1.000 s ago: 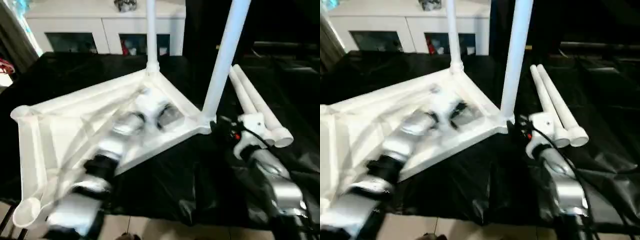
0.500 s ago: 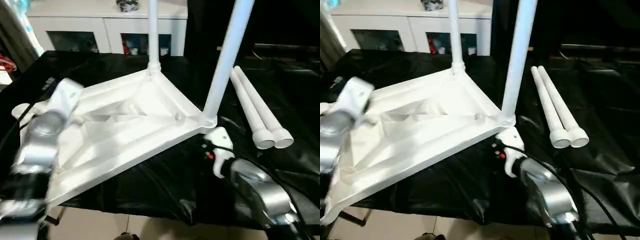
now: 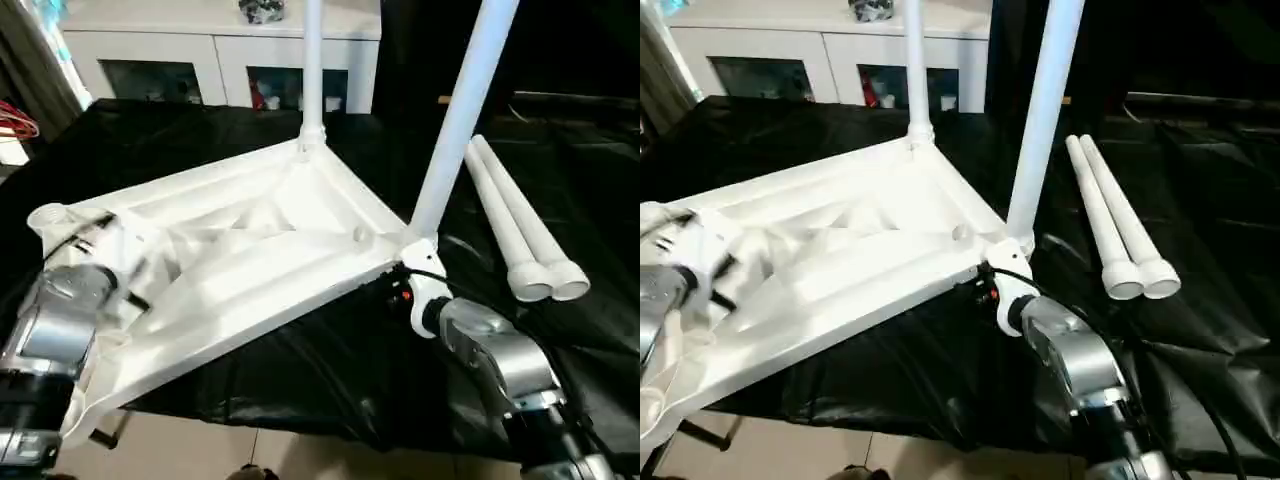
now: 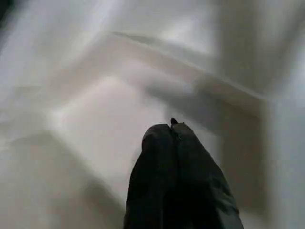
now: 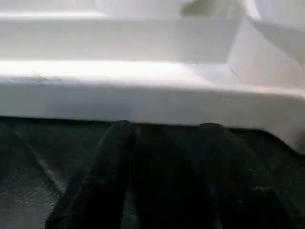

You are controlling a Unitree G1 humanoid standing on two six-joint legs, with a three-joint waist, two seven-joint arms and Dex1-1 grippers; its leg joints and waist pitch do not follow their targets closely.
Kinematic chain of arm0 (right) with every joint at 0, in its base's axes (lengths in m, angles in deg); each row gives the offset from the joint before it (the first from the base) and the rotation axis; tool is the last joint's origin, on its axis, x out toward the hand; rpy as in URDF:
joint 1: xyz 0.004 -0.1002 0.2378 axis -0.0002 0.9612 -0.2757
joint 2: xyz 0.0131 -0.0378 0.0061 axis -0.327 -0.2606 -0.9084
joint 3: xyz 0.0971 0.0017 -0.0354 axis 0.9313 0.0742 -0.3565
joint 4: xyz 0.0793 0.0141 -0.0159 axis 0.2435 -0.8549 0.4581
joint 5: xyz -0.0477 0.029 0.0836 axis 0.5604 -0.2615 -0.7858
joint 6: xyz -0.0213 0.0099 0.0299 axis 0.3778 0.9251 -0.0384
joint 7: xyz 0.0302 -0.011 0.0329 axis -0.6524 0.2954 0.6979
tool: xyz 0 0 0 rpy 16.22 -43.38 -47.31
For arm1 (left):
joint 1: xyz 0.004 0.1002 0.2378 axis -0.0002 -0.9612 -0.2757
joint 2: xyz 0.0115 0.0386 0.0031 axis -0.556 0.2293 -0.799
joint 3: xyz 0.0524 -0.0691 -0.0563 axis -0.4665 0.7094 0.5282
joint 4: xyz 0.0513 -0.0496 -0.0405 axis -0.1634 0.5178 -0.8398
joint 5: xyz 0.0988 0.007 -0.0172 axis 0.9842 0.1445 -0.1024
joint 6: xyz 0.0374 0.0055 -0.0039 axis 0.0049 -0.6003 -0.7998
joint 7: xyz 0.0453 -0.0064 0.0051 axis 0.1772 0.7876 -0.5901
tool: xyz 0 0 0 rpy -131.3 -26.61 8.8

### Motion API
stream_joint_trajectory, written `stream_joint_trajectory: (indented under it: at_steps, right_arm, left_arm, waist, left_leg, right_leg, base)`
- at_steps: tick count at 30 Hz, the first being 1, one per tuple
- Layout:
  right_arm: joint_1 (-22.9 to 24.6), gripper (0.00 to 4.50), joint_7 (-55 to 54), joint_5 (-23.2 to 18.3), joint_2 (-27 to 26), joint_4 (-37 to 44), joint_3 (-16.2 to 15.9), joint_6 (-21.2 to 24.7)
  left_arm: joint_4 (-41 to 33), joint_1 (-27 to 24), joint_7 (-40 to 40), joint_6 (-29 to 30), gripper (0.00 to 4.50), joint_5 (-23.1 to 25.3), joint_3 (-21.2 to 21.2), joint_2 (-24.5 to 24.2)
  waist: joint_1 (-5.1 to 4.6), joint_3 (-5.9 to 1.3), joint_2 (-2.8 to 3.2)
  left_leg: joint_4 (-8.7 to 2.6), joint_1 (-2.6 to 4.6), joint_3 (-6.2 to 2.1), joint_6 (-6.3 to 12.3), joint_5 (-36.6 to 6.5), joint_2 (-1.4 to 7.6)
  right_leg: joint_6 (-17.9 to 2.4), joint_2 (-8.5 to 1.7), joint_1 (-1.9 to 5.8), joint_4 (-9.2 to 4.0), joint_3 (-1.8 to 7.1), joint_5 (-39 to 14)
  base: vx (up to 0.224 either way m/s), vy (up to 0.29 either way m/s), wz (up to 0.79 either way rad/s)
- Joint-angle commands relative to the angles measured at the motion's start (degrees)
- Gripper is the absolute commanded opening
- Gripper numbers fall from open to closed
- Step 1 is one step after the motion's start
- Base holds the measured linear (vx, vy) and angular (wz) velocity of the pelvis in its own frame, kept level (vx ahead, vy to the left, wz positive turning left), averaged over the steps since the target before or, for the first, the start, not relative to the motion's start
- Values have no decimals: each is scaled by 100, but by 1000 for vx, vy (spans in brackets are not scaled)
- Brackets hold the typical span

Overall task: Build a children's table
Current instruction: Rotate table base

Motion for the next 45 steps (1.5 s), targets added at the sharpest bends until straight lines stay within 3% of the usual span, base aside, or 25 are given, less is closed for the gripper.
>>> stream_joint_trajectory:
  at_steps: [1,2,7,11,14,15,17,18,23,24,26,29,30,31,33,34,35,36,37,38,41,44,45]
  right_arm:
    - [-163,206,-89,47,-29,-173,-8,71]
    - [-181,179,-92,52,-28,-197,-9,69]
    - [-473,146,-124,116,-49,-619,17,-16]
    - [-873,113,-67,109,-159,-1288,108,-378]
    - [-1127,91,8,86,-239,-1701,138,-657]
    - [-1218,77,39,103,-254,-1843,115,-760]
    - [-1341,59,74,143,-290,-2034,80,-884]
    - [-1380,51,91,156,-311,-2092,68,-933]
    - [-1497,13,146,181,-400,-2295,59,-1086]
    - [-1507,6,157,194,-409,-2309,56,-1126]
    - [-1531,6,168,209,-414,-2369,59,-1190]
    - [-1533,6,185,207,-392,-2388,83,-1267]
    - [-1549,6,188,209,-366,-2447,127,-1359]
    - [-1545,6,171,199,-307,-2426,193,-1410]
    - [-1516,6,141,170,-200,-2296,309,-1434]
    - [-1460,6,140,146,-116,-2101,370,-1404]
    - [-1424,6,156,125,-77,-1993,398,-1375]
    - [-1387,6,175,100,-40,-1887,426,-1342]
    - [-1325,6,210,69,24,-1719,463,-1285]
    - [-1274,6,238,56,78,-1595,481,-1244]
    - [-1134,6,302,28,205,-1289,520,-1141]
    - [-985,6,201,28,355,-932,684,-1015]
    - [-959,6,94,80,405,-845,733,-961]
  left_arm:
    - [-267,-84,-601,226,0,-127,-291,-237]
    - [-294,-95,-660,234,0,-140,-319,-260]
    - [-653,-211,-1484,259,0,-336,-668,-568]
    - [-1108,-250,-2332,111,0,-812,-885,-799]
    - [-1415,-229,-2850,-70,0,-1220,-921,-819]
    - [-1502,-190,-2971,-121,0,-1297,-957,-796]
    - [-1537,-66,-3019,-259,0,-1355,-1001,-621]
    - [-1532,-17,-3013,-313,0,-1375,-1008,-539]
    - [-1268,351,-2969,-458,0,-1390,-1269,-37]
    - [-916,565,-2787,-628,0,-1254,-1366,223]
    - [-682,707,-2656,-745,0,-1184,-1422,378]
    - [-132,1011,-2344,-1027,0,-1061,-1459,708]
    - [292,1224,-2105,-1245,0,-990,-1442,918]
    - [844,1502,-1759,-1469,0,-896,-1400,1170]
    - [1669,1905,-1148,-1725,0,-693,-1374,1452]
    - [2086,2082,-821,-1948,0,-509,-1450,1496]
    - [2279,2153,-667,-2063,0,-427,-1475,1507]
    - [2468,2222,-510,-2161,0,-354,-1488,1520]
    - [2750,2326,-233,-2288,0,-258,-1483,1549]
    - [2922,2390,-20,-2341,0,-221,-1456,1577]
    - [3239,2503,431,-2369,0,-212,-1344,1656]
    - [3755,2640,932,-2726,0,-160,-1263,1788]
    - [3986,2690,1038,-2905,0,-122,-1267,1834]
  waist:
    - [8,-398,44]
    - [-2,-393,46]
    - [-20,-377,68]
    - [-46,-370,65]
    - [-41,-371,32]
    - [-40,-376,-15]
    - [-40,-369,4]
    - [-54,-359,-40]
    - [-38,-358,-58]
    - [-60,-356,-73]
    - [-44,-370,-72]
    - [-52,-374,-95]
    - [-46,-378,-12]
    - [-57,-374,31]
    - [-13,-382,12]
    - [-22,-374,-7]
    - [-28,-403,-15]
    - [-46,-395,16]
    - [-67,-403,-25]
    - [-69,-416,-28]
    - [-74,-428,-30]
    - [-80,-423,-45]
    - [-69,-425,-15]
  left_leg:
    - [-425,215,-138,-226,-1552,180]
    - [-429,216,-136,-229,-1564,180]
    - [-439,238,-143,-315,-1755,182]
    - [-437,247,-136,-362,-1867,182]
    - [-430,239,-132,-344,-1816,180]
    - [-419,245,-123,-339,-1806,184]
    - [-414,233,-115,-311,-1725,180]
    - [-410,224,-108,-296,-1736,178]
    - [-403,233,-107,-310,-1787,177]
    - [-402,211,-104,-285,-1757,163]
    - [-384,240,-100,-308,-1762,166]
    - [-392,188,-122,-268,-1671,168]
    - [-378,232,-115,-277,-1742,160]
    - [-362,253,-104,-297,-1836,145]
    - [-347,324,-98,-353,-2080,147]
    - [-370,244,-130,-340,-2046,133]
    - [-387,201,-157,-304,-1916,146]
    - [-390,183,-161,-277,-1907,136]
    - [-378,170,-163,-254,-1846,134]
    - [-351,190,-149,-204,-1796,129]
    - [-327,155,-138,-67,-1538,129]
    - [-311,155,-124,16,-1496,116]
    - [-307,166,-132,25,-1493,115]
  right_leg:
    - [-1130,-245,151,-329,180,-882]
    - [-1140,-232,154,-326,176,-858]
    - [-1170,-238,153,-331,176,-1045]
    - [-1212,-235,142,-328,184,-1111]
    - [-1255,-251,150,-321,188,-1180]
    - [-1270,-258,145,-318,189,-1197]
    - [-1275,-247,154,-310,192,-1141]
    - [-1272,-245,155,-309,198,-1205]
    - [-1171,-246,155,-330,207,-1461]
    - [-1131,-236,166,-340,204,-1506]
    - [-1096,-248,156,-345,212,-1538]
    - [-1086,-257,198,-328,198,-1501]
    - [-1067,-242,163,-350,197,-1578]
    - [-1067,-223,149,-381,202,-1577]
    - [-1055,-214,120,-402,199,-1639]
    - [-984,-209,196,-399,186,-1639]
    - [-943,-231,234,-367,170,-1541]
    - [-906,-219,234,-380,164,-1531]
    - [-928,-229,247,-373,158,-1456]
    - [-958,-222,234,-377,162,-1391]
    - [-1133,-228,260,-355,154,-1120]
    - [-1183,-208,258,-375,146,-1081]
    - [-1171,-212,254,-385,144,-1104]
  base:
    - [0,0,0]
    - [0,0,0]
    - [0,0,0]
    - [0,0,0]
    - [0,0,0]
    - [0,0,0]
    - [0,0,0]
    - [0,0,0]
    - [0,0,0]
    - [0,0,0]
    - [0,0,0]
    - [0,0,0]
    - [0,0,0]
    - [0,0,0]
    - [0,0,0]
    - [0,0,0]
    - [0,0,0]
    - [0,0,0]
    - [0,0,0]
    - [0,0,0]
    - [0,0,0]
    - [0,0,0]
    - [0,0,0]
